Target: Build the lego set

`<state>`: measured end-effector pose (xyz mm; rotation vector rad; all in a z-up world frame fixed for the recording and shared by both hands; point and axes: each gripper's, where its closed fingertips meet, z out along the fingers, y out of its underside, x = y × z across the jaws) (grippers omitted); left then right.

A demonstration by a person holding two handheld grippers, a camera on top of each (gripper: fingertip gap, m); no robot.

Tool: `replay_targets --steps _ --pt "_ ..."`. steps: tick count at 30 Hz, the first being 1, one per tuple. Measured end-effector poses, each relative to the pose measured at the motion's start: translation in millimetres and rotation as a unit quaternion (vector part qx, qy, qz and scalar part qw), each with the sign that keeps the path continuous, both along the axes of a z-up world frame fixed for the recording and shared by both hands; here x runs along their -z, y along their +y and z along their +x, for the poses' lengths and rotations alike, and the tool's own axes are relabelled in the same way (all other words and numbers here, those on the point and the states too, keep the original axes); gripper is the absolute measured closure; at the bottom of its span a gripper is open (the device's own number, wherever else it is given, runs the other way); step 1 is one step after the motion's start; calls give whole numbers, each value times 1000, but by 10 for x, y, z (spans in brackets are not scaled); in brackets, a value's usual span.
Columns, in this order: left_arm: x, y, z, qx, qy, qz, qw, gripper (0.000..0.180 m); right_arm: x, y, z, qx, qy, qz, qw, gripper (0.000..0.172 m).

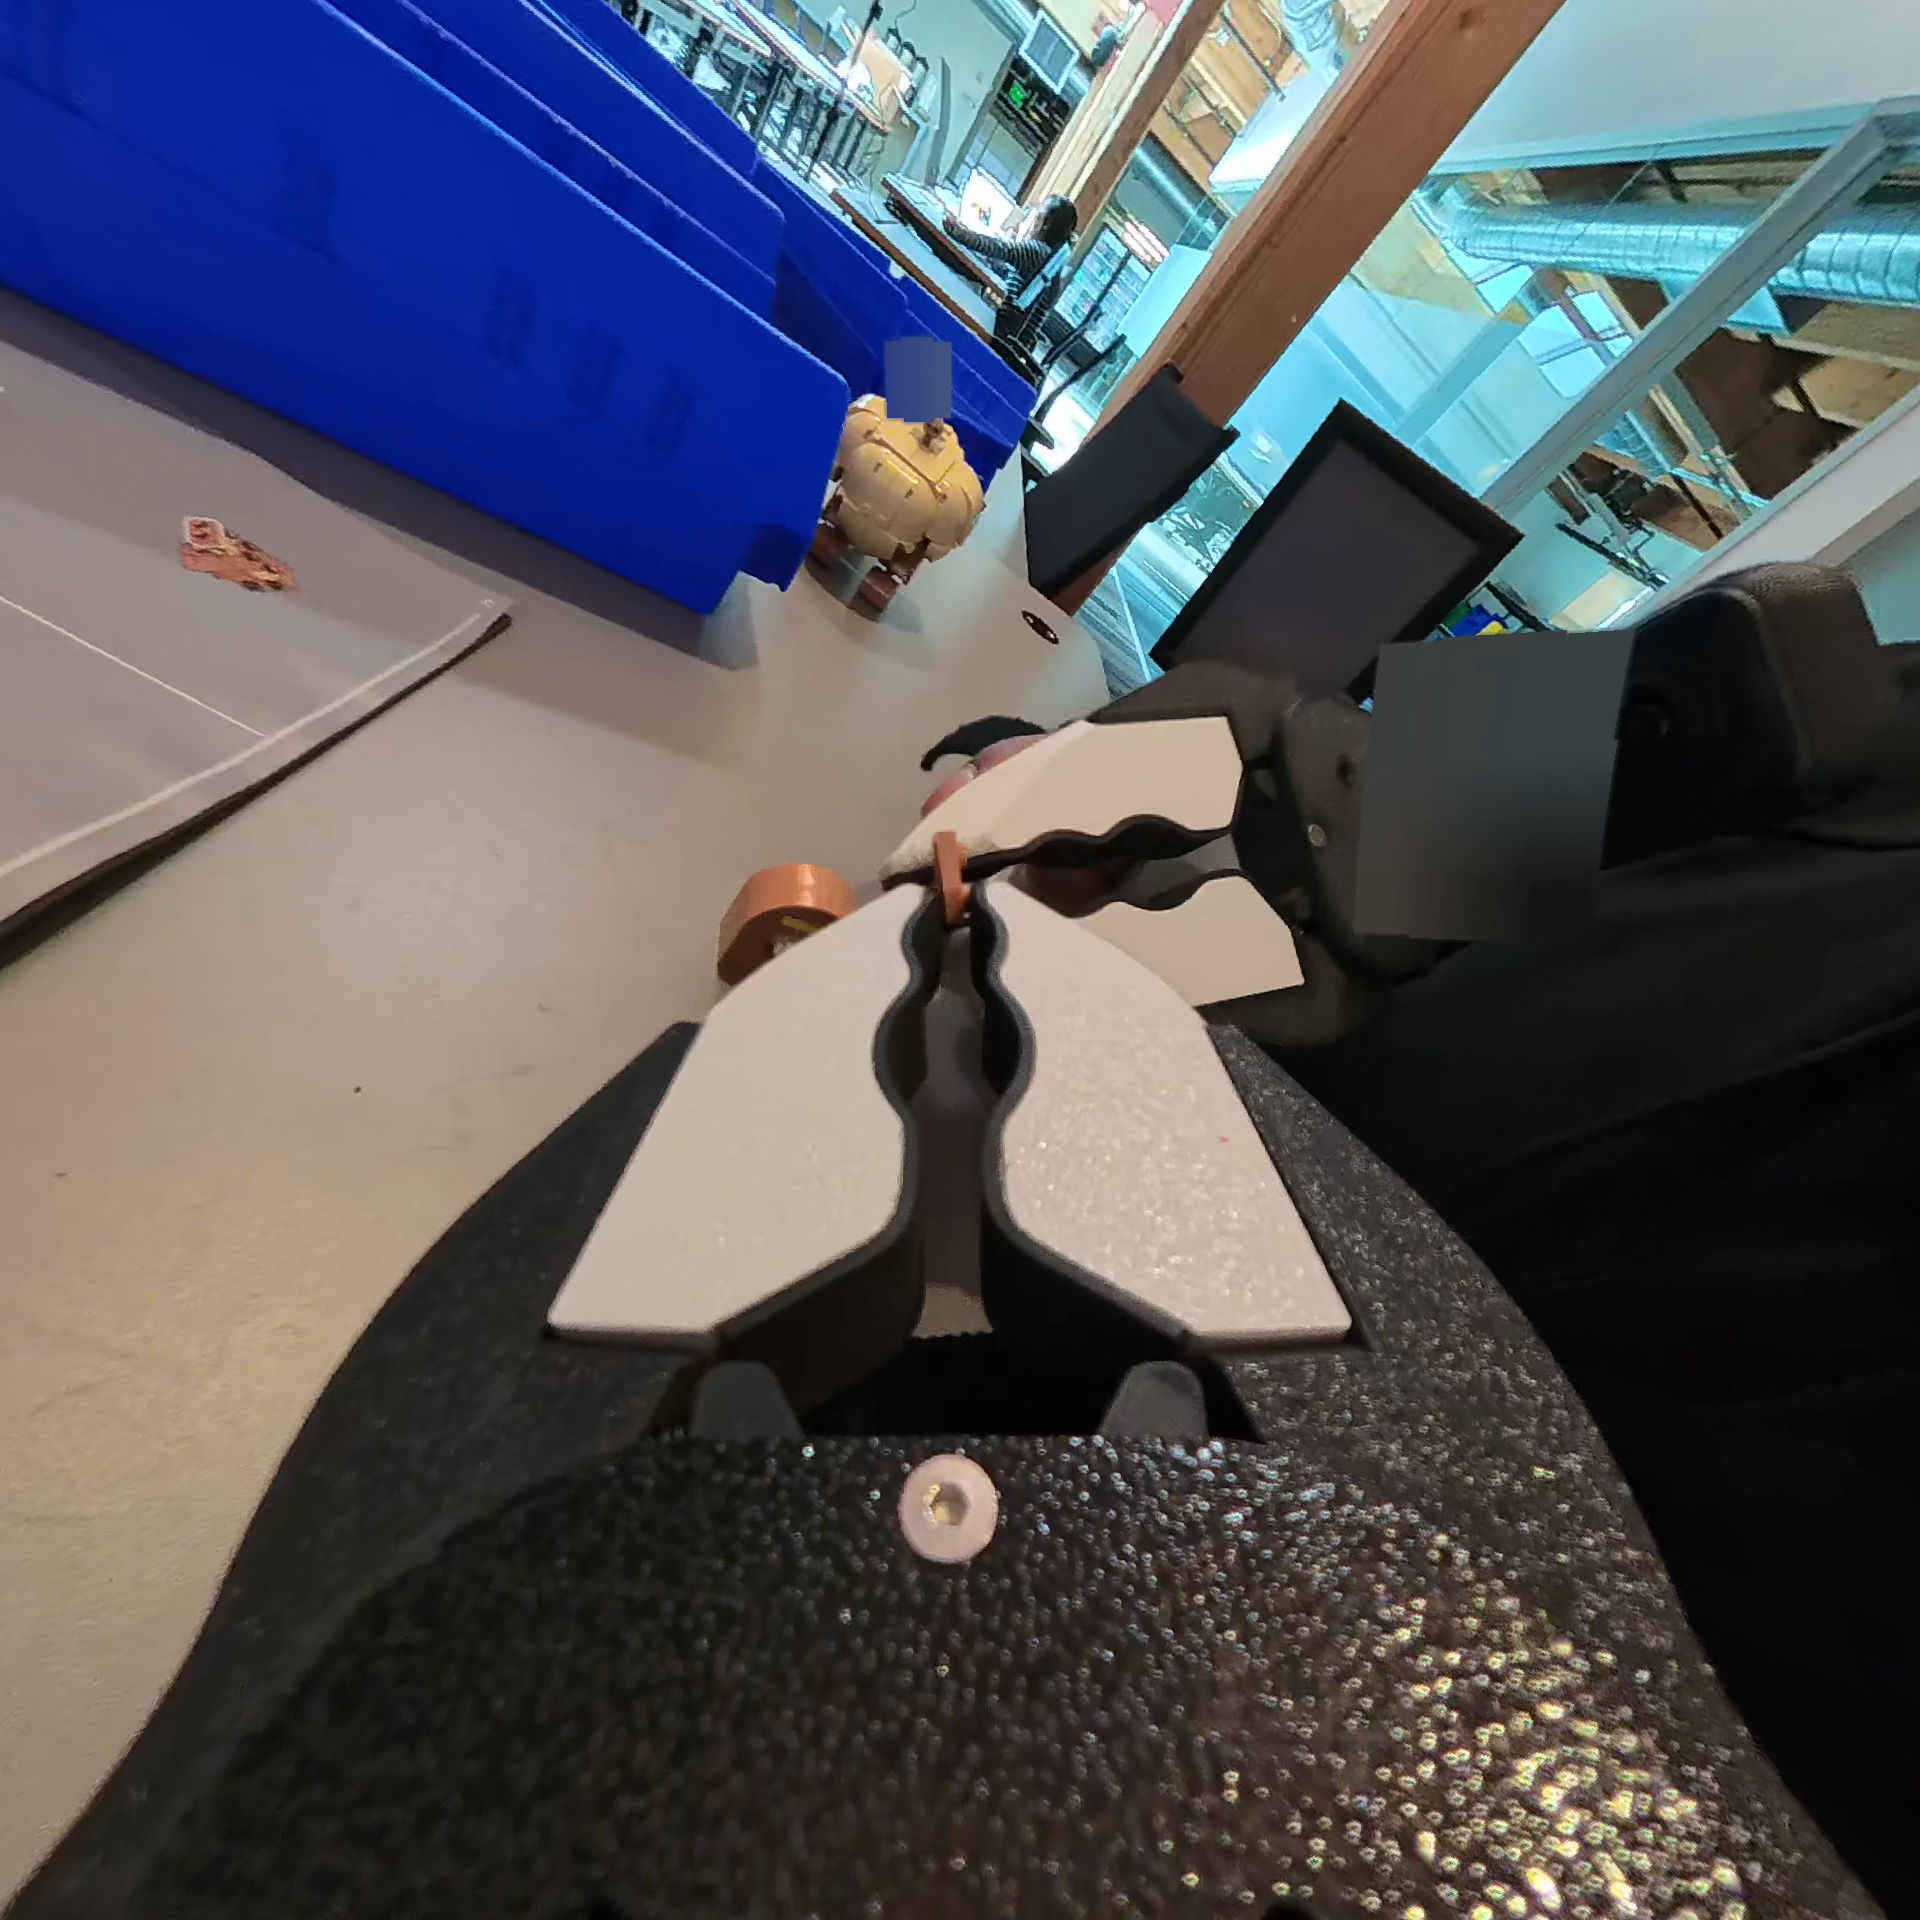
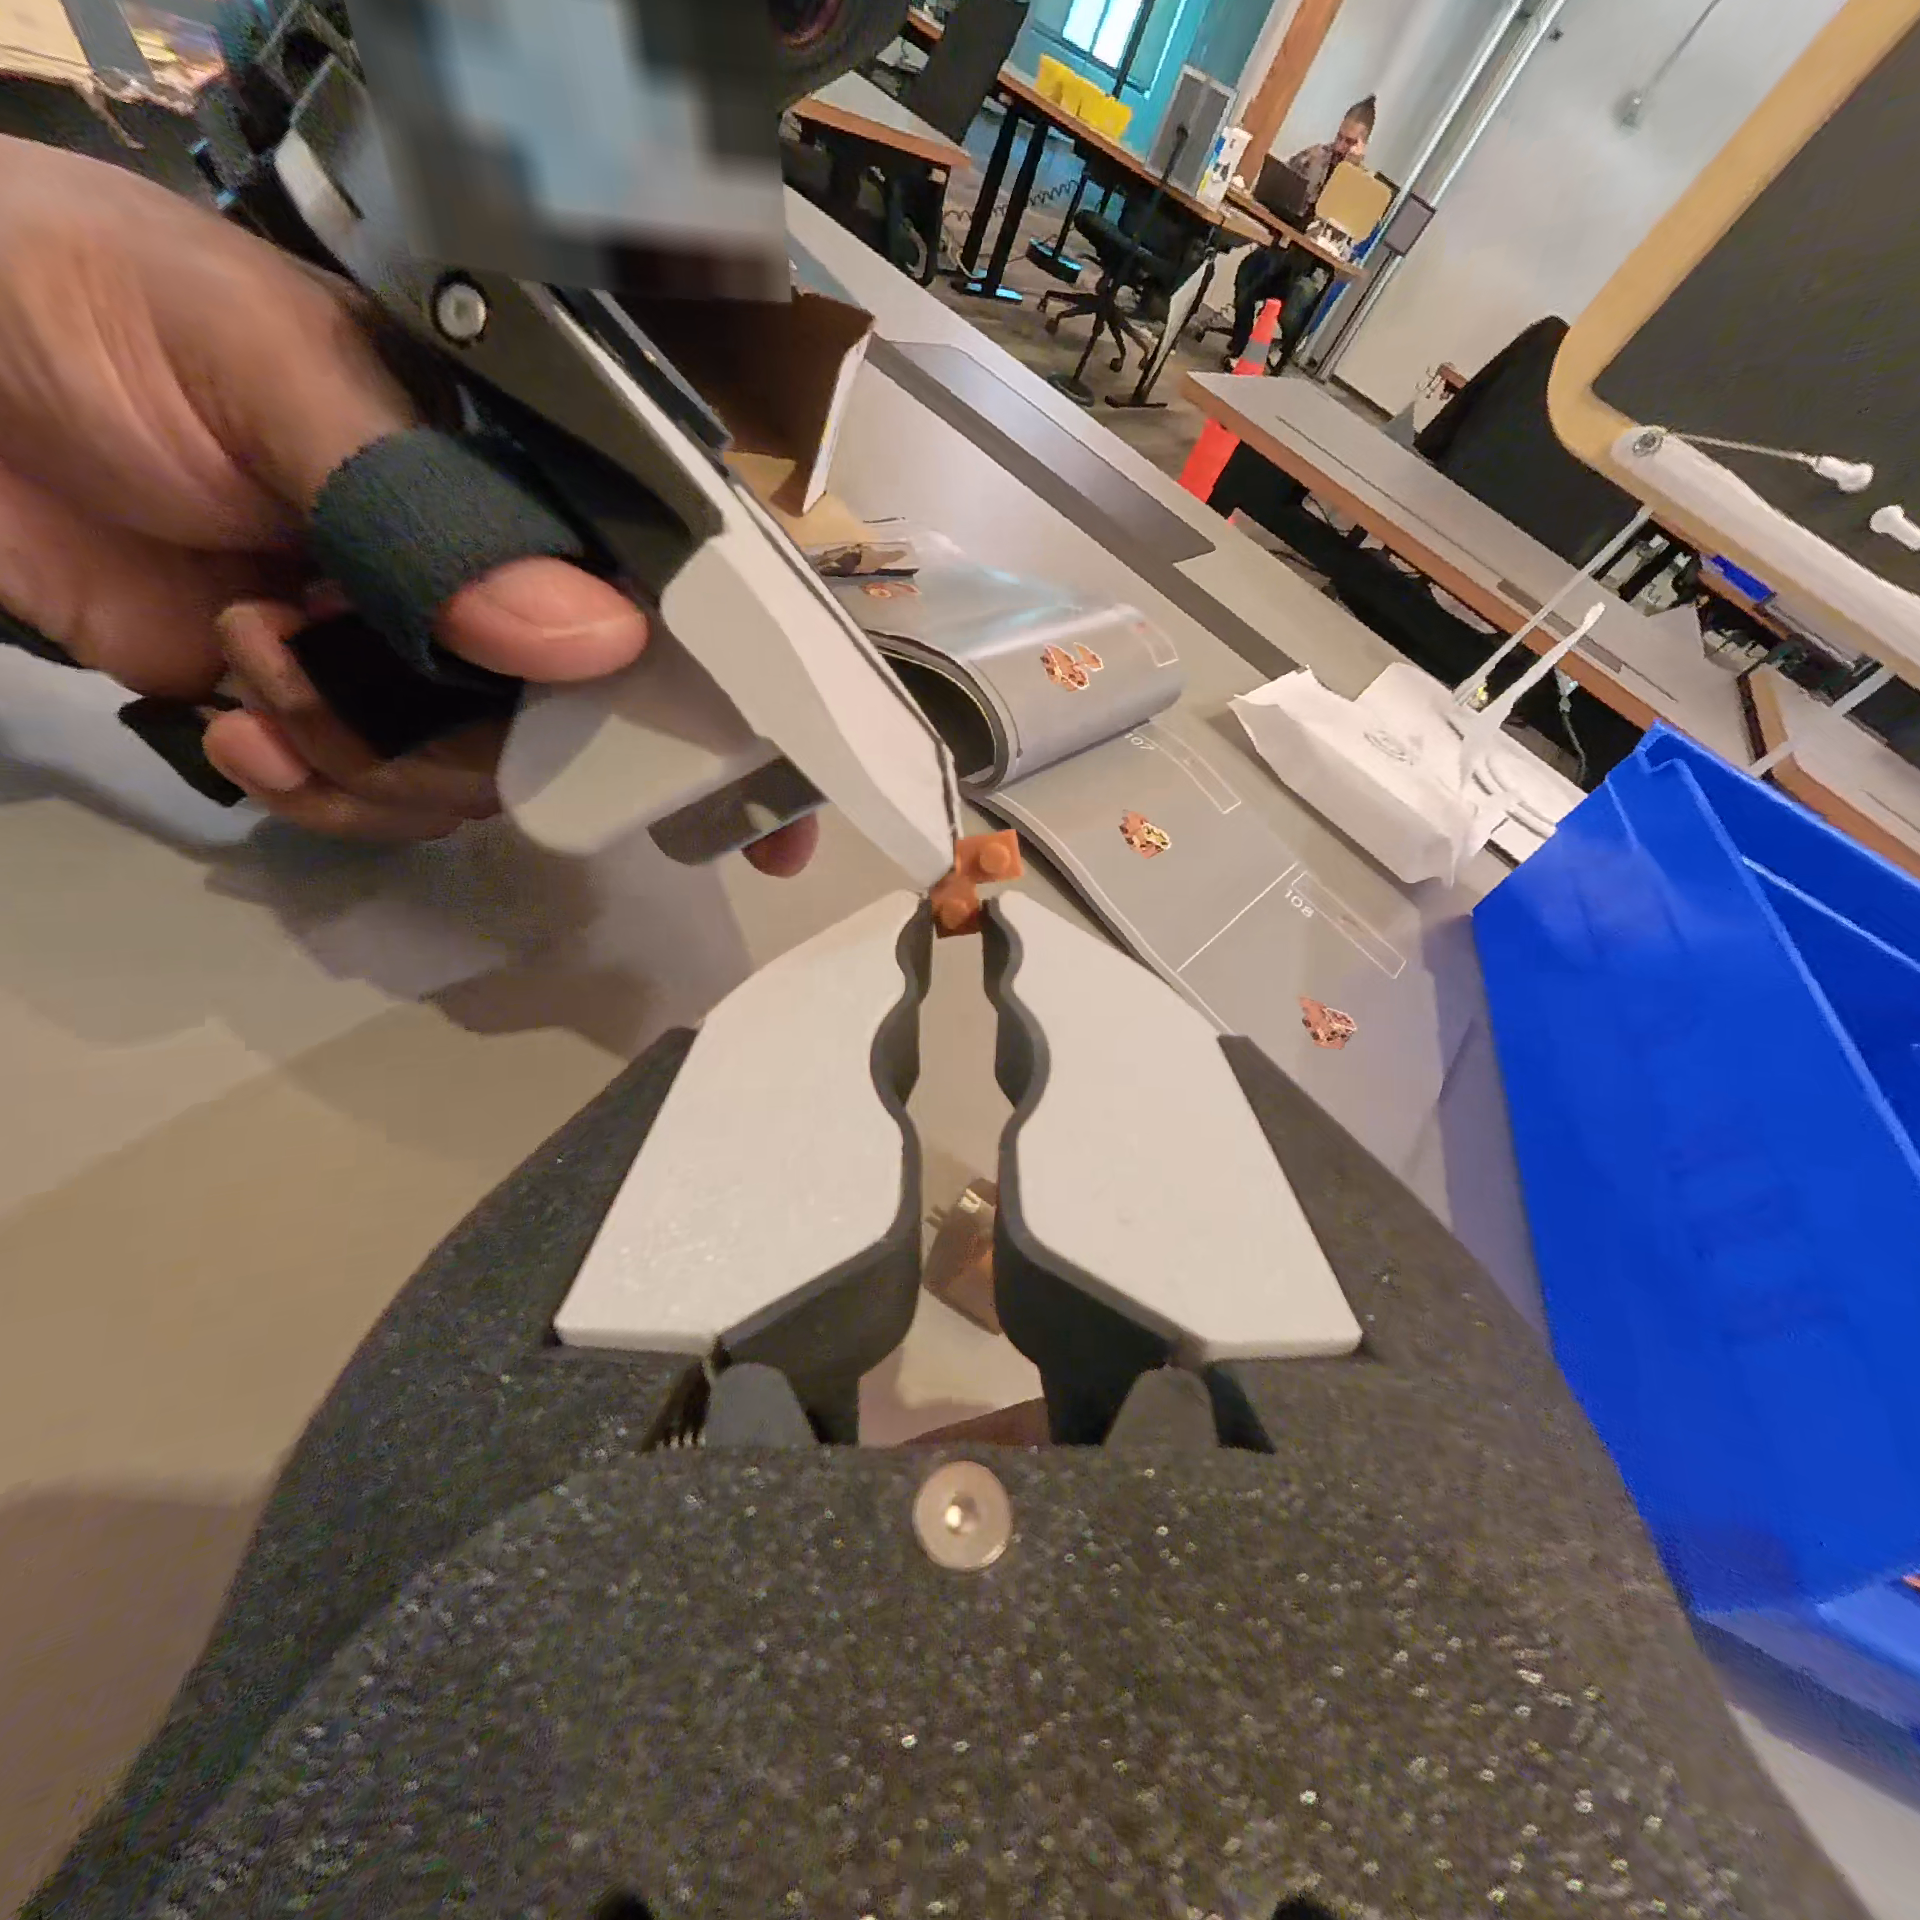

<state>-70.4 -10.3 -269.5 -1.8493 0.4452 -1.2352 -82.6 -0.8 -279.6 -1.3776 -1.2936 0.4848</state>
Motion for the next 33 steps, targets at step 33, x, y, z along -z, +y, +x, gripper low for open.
replay_targets --steps 33 --pt "567 -69 -213 53 265 55 961 155 124 -50 161 -188 -133 173 958 153"
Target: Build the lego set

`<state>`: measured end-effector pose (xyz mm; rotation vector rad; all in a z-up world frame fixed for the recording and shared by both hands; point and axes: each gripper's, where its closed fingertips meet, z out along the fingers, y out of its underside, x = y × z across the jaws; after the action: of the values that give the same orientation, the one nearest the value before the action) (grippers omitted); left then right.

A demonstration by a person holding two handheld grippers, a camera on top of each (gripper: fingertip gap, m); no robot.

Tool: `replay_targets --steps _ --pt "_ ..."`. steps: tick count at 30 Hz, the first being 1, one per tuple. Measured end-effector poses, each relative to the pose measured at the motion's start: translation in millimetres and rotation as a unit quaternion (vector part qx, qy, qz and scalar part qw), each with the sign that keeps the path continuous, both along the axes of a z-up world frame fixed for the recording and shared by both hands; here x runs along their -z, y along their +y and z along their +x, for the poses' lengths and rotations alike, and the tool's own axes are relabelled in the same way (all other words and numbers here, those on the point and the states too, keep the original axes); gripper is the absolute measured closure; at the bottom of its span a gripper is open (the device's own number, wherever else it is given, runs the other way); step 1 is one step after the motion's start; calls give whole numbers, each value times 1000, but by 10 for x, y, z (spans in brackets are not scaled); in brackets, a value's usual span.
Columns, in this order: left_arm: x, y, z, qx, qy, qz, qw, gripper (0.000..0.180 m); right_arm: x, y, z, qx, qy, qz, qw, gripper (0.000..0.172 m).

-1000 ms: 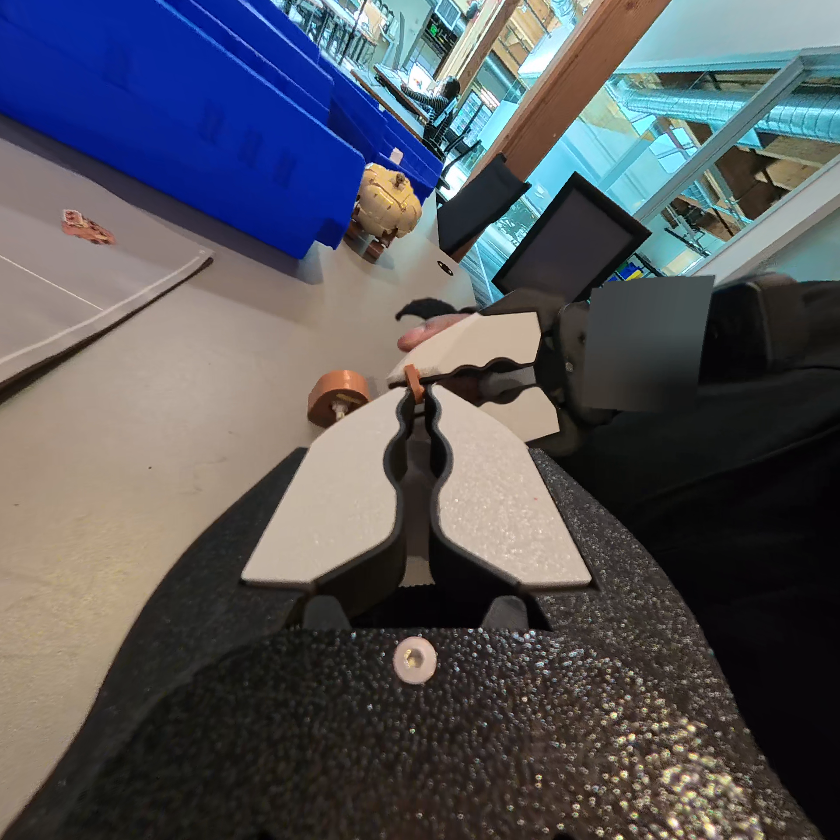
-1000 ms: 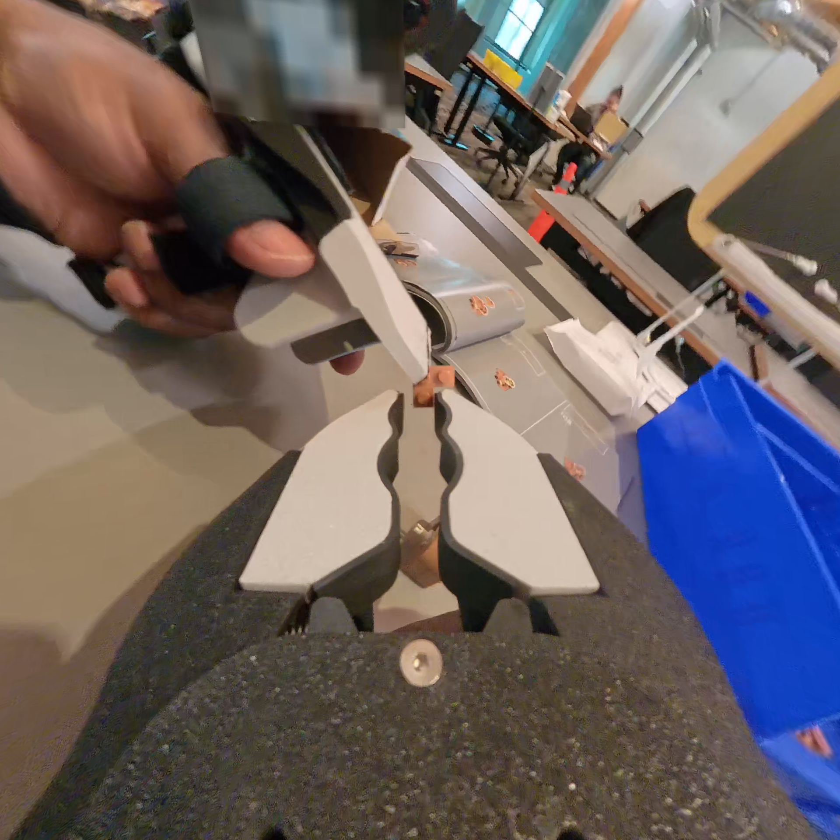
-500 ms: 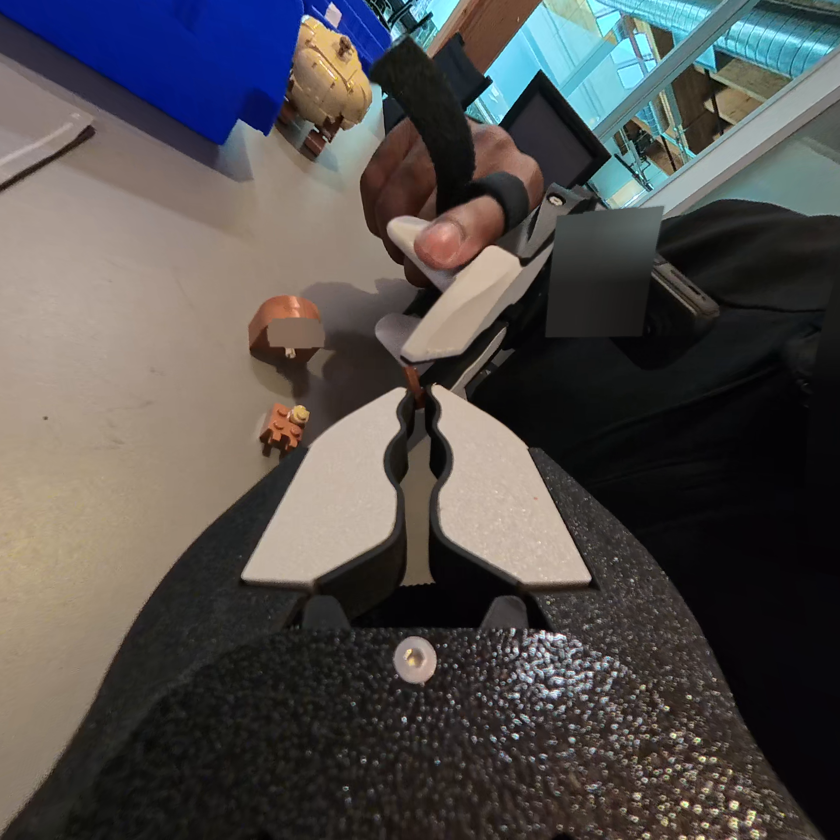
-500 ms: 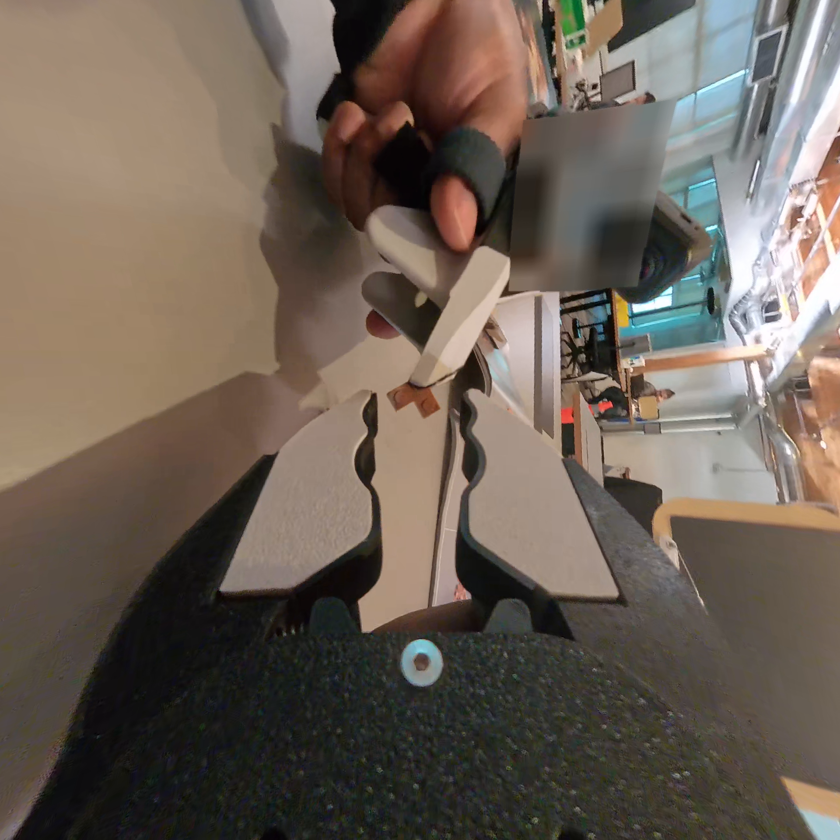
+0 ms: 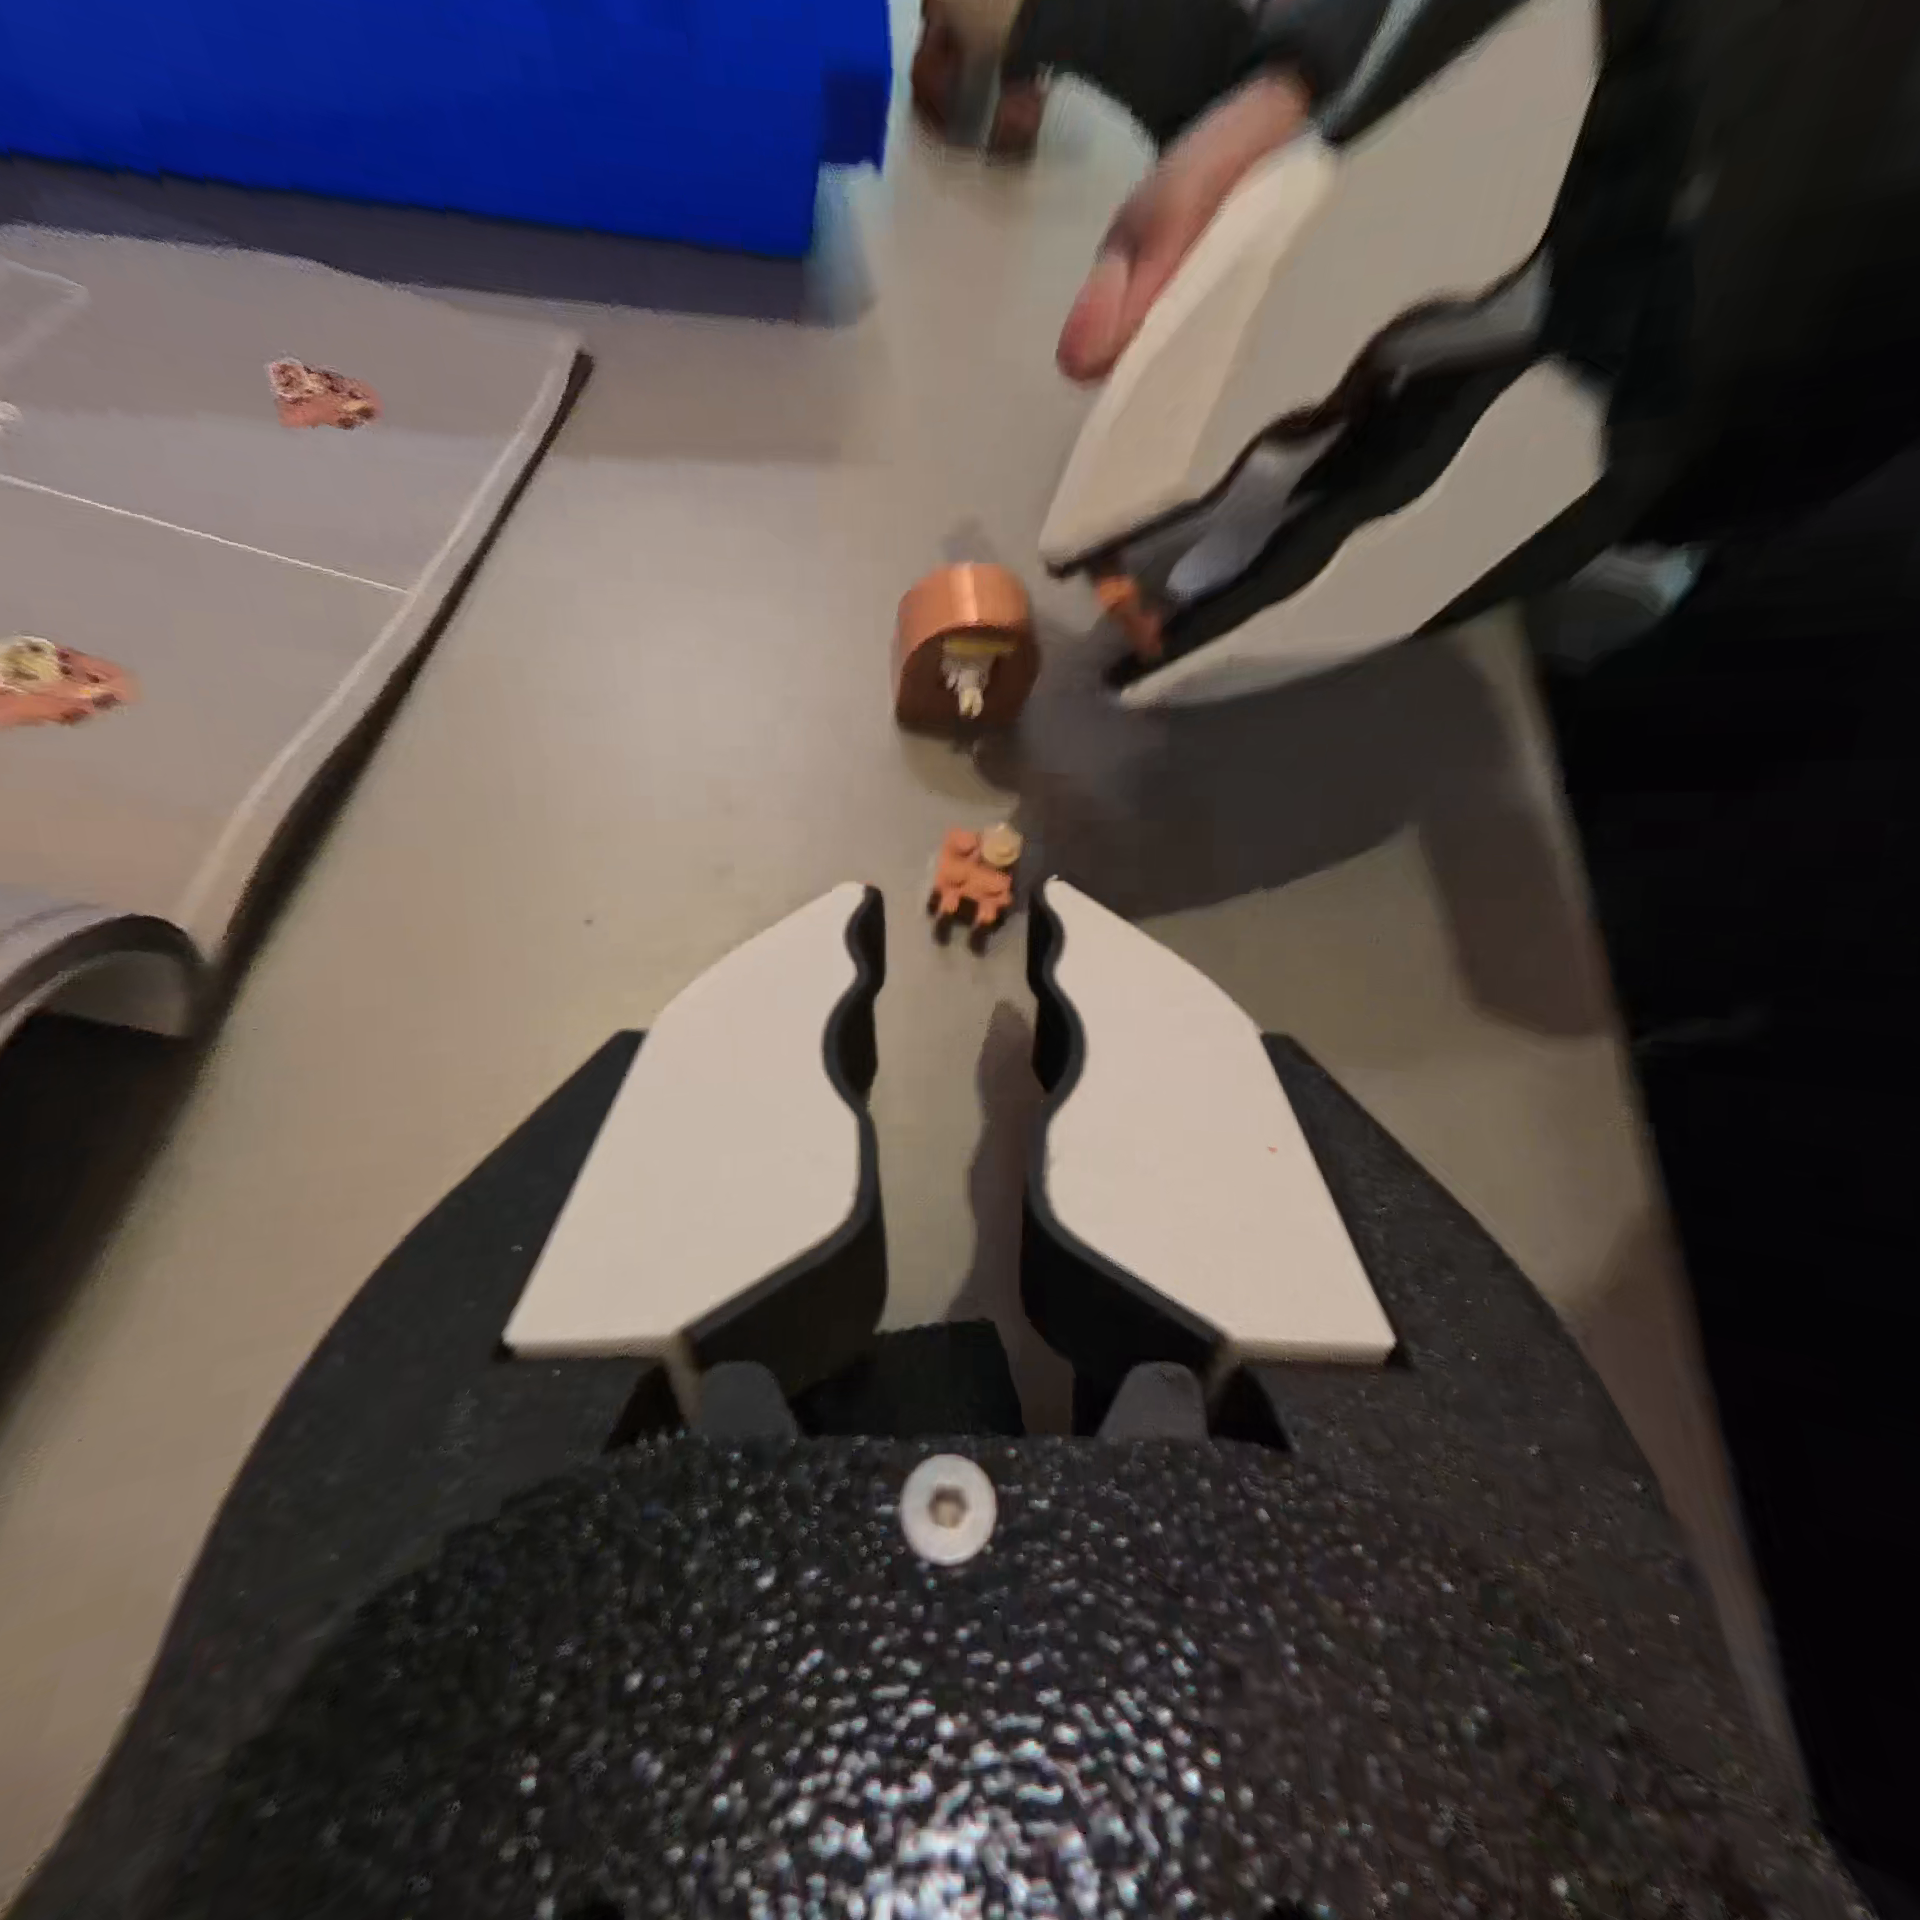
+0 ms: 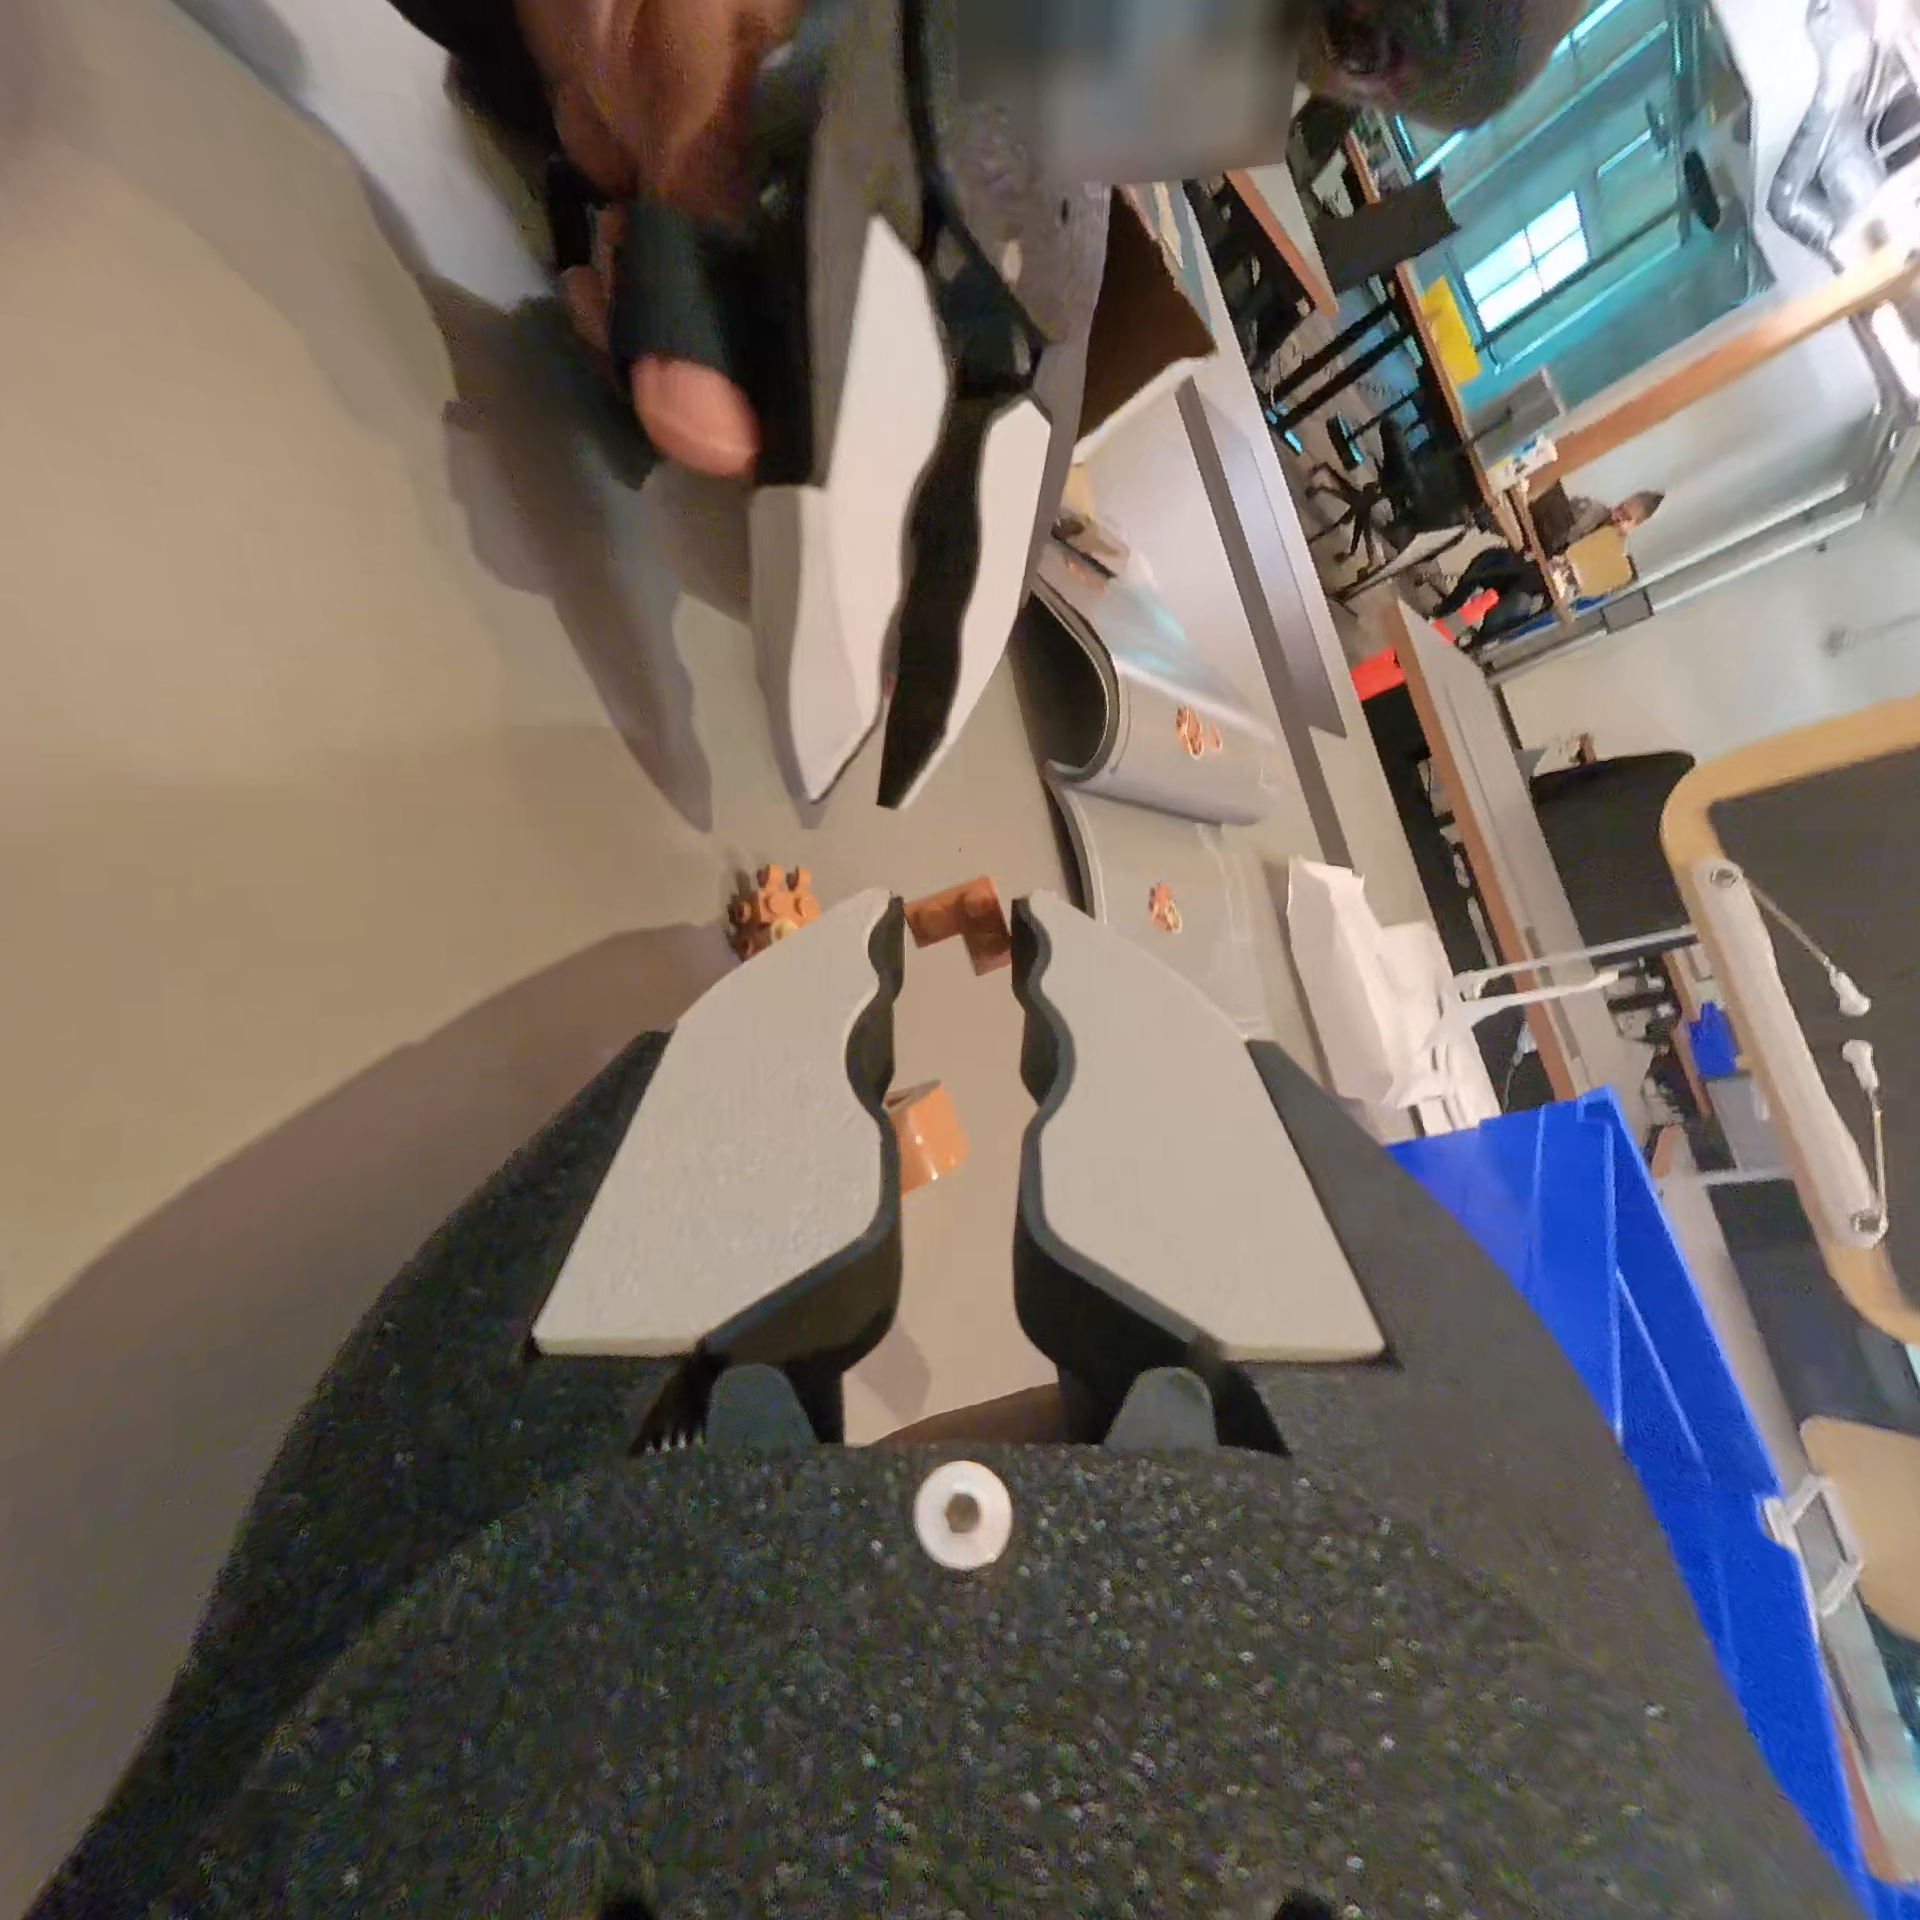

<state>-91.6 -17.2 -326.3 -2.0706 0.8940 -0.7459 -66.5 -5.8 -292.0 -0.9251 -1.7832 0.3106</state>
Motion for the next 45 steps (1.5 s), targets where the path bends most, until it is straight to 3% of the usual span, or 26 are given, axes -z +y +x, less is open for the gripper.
replay_targets --steps 3,7,21,30,41,45 --pt "178 -24 23 37 82 32 995 152 22 -6 51 8 4 -14 1000 153" --pt "255 -4 69 62 128 56 988 151 32 -7 83 13 7 -33 999 153" --pt "258 25 237 85 130 62 986 163 178 -29 39 36 -34 -60 997 153" --pt "223 -26 296 91 142 104 980 163 316 -110 7 41 -86 -84 992 153" --pt "128 -92 332 100 117 128 980 163 301 -199 12 34 -99 -237 966 154" --pt "234 -124 290 100 137 91 981 163 222 -219 24 25 -85 -275 957 154"
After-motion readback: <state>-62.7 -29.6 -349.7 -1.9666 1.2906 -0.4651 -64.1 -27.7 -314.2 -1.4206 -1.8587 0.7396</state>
